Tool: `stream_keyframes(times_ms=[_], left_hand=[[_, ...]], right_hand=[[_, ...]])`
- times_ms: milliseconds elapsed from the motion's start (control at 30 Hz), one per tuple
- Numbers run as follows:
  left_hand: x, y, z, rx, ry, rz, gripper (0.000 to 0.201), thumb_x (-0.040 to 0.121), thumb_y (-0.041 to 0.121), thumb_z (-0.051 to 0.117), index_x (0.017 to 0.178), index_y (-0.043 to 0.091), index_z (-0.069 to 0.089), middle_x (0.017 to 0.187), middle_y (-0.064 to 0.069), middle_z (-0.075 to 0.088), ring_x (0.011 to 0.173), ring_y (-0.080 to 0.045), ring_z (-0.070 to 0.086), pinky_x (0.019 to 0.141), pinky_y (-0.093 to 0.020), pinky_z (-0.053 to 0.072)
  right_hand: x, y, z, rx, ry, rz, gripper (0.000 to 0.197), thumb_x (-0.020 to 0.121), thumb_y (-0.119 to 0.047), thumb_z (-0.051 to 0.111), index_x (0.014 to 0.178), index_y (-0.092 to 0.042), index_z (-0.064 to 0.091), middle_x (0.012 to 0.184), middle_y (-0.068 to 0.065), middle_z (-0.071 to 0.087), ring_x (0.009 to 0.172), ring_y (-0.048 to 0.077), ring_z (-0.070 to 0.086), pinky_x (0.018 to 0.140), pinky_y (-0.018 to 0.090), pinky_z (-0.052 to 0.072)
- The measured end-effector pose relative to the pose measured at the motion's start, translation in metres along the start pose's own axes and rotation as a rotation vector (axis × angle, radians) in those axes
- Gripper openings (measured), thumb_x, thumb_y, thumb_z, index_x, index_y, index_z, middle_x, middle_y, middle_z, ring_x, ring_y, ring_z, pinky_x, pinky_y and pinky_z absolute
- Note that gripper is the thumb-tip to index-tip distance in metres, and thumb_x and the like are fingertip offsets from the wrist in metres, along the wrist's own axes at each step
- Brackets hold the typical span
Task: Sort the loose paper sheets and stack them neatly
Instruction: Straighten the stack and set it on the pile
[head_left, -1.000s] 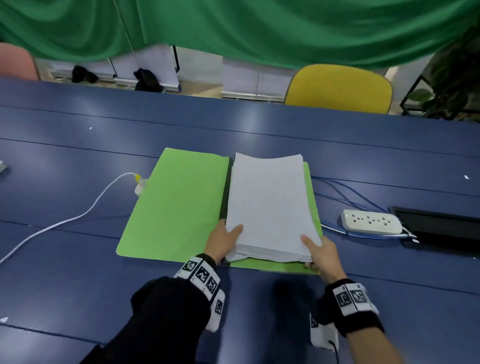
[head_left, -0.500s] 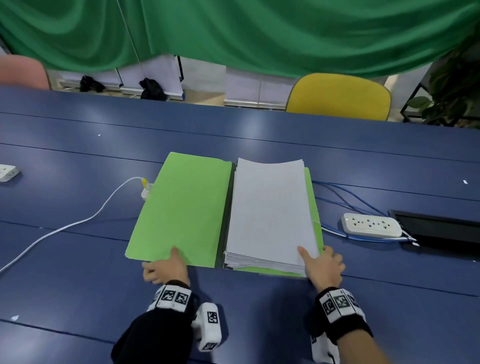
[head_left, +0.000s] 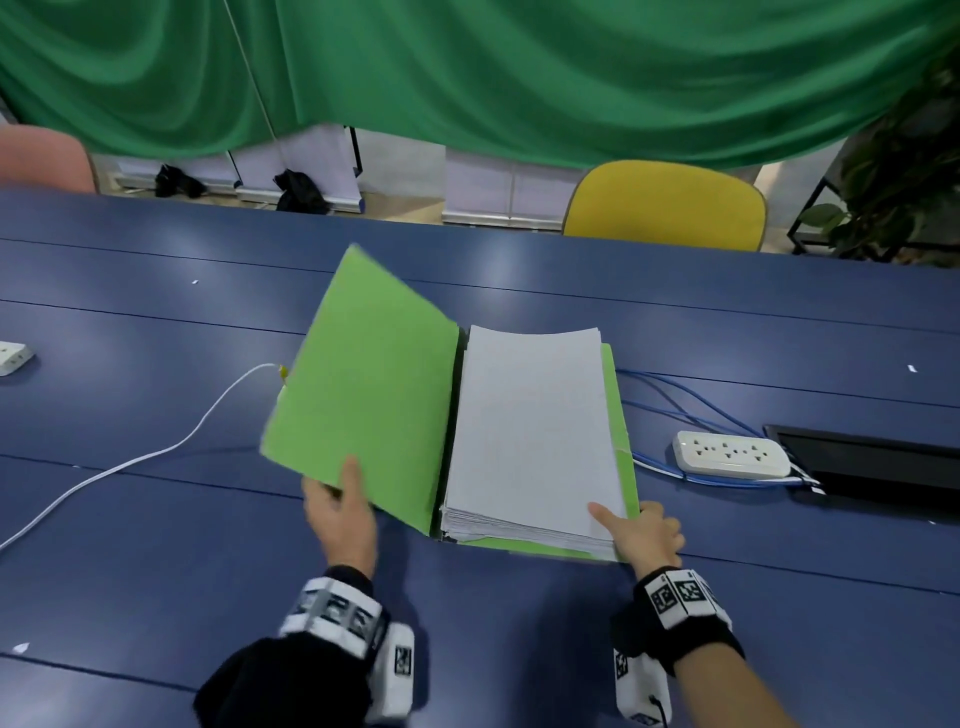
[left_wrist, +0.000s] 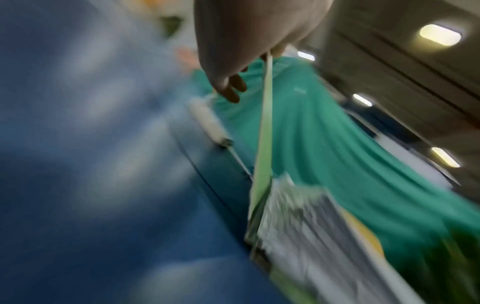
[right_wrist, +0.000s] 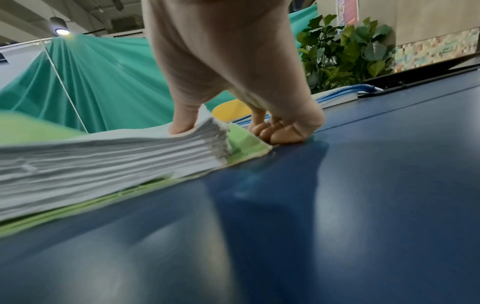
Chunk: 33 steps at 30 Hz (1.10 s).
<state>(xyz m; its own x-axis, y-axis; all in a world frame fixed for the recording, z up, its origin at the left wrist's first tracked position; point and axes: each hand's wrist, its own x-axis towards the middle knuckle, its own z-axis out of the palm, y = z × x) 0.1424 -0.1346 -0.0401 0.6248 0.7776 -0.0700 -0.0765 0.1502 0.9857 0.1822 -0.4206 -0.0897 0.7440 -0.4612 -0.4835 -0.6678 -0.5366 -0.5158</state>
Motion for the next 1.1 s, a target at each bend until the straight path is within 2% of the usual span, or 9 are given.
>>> stream_keyframes(times_ms=[133,267,333,433,500,600,667,833,1100], left_hand=[[-0.060,-0.020,0.037,0.486,-0.746,0.637,0.025,0.084,0.016,0.045,0.103,0.005,0.056,0.121,-0.010,0.055,0.108,-0.005,0.054,0.098,-0.006,0.035],[-0.096,-0.055,0.068,1.044,-1.147,0.844,0.032,0.066,0.012,0.037,0.094,0.016,0.053,0.100,-0.009,0.072,0.085,-0.028,0.071,0.067,-0.033,0.057],[-0.105,-0.061,0.076,1.373,-1.238,0.821,0.047,0.056,0.021,0.057,0.103,0.028,0.051,0.097,0.000,0.073,0.083,-0.025,0.072,0.066,-0.034,0.058],[-0.114,-0.074,0.081,1.533,-1.250,0.795,0.076,0.034,0.039,0.081,0.108,0.042,0.064,0.106,0.006,0.071,0.089,-0.026,0.071,0.072,-0.038,0.058],[-0.119,-0.075,0.079,1.577,-1.294,0.772,0.066,0.047,0.045,0.076,0.111,0.045,0.062,0.115,0.008,0.068,0.098,-0.032,0.068,0.079,-0.045,0.055],[-0.108,-0.062,0.075,1.498,-1.356,0.665,0.053,0.087,0.065,0.023,0.130,0.044,0.047,0.142,0.001,0.047,0.128,-0.037,0.045,0.102,-0.061,0.031],[-0.079,-0.051,0.066,1.423,-1.153,0.519,0.082,0.074,0.077,0.002,0.145,0.040,0.020,0.158,-0.001,0.011,0.145,-0.030,0.011,0.114,-0.055,0.002],[-0.020,-0.048,0.040,1.046,-0.885,-0.007,0.102,0.077,0.061,0.058,0.149,0.016,0.001,0.158,-0.008,-0.003,0.146,-0.025,0.005,0.117,-0.040,0.012],[-0.041,-0.052,0.063,1.227,-0.852,0.061,0.102,0.071,0.073,0.054,0.148,0.028,0.004,0.158,0.004,-0.005,0.139,-0.043,0.006,0.112,-0.055,0.014]], right_hand=[[-0.007,0.000,0.001,-0.017,0.028,-0.021,0.077,0.077,-0.055,0.065,0.133,-0.010,0.037,0.137,0.018,0.034,0.128,0.035,0.030,0.103,0.046,0.029],[-0.002,0.009,0.000,-0.044,0.008,-0.033,0.051,0.088,-0.030,0.056,0.133,-0.011,0.038,0.135,0.021,0.036,0.125,0.037,0.035,0.102,0.045,0.032],[0.004,0.011,-0.004,0.034,0.003,-0.016,0.043,0.093,-0.033,0.046,0.128,-0.007,0.043,0.132,0.022,0.041,0.122,0.037,0.040,0.100,0.044,0.034],[0.005,0.007,-0.016,0.308,-0.038,-0.047,0.050,0.100,-0.041,0.027,0.120,-0.003,0.052,0.121,0.010,0.053,0.110,0.027,0.051,0.093,0.037,0.042],[0.007,-0.001,-0.015,0.439,-0.120,-0.022,0.071,0.091,-0.064,0.027,0.129,-0.008,0.048,0.128,0.010,0.052,0.117,0.027,0.051,0.098,0.040,0.043],[0.006,-0.004,-0.008,0.147,-0.072,-0.058,0.082,0.086,-0.062,0.044,0.147,-0.013,0.018,0.153,0.012,0.024,0.139,0.034,0.023,0.112,0.047,0.020],[0.007,-0.003,-0.010,0.051,-0.004,-0.094,0.081,0.089,-0.053,0.048,0.148,-0.010,0.012,0.154,0.011,0.019,0.140,0.035,0.017,0.111,0.050,0.019],[0.016,-0.007,0.001,0.061,-0.039,-0.239,0.078,0.087,-0.054,0.051,0.144,-0.007,0.026,0.151,0.011,0.029,0.139,0.031,0.023,0.113,0.049,0.022],[0.028,-0.004,0.010,0.062,-0.067,-0.309,0.062,0.081,-0.054,0.058,0.127,-0.012,0.053,0.131,0.011,0.053,0.126,0.031,0.044,0.106,0.045,0.036]])
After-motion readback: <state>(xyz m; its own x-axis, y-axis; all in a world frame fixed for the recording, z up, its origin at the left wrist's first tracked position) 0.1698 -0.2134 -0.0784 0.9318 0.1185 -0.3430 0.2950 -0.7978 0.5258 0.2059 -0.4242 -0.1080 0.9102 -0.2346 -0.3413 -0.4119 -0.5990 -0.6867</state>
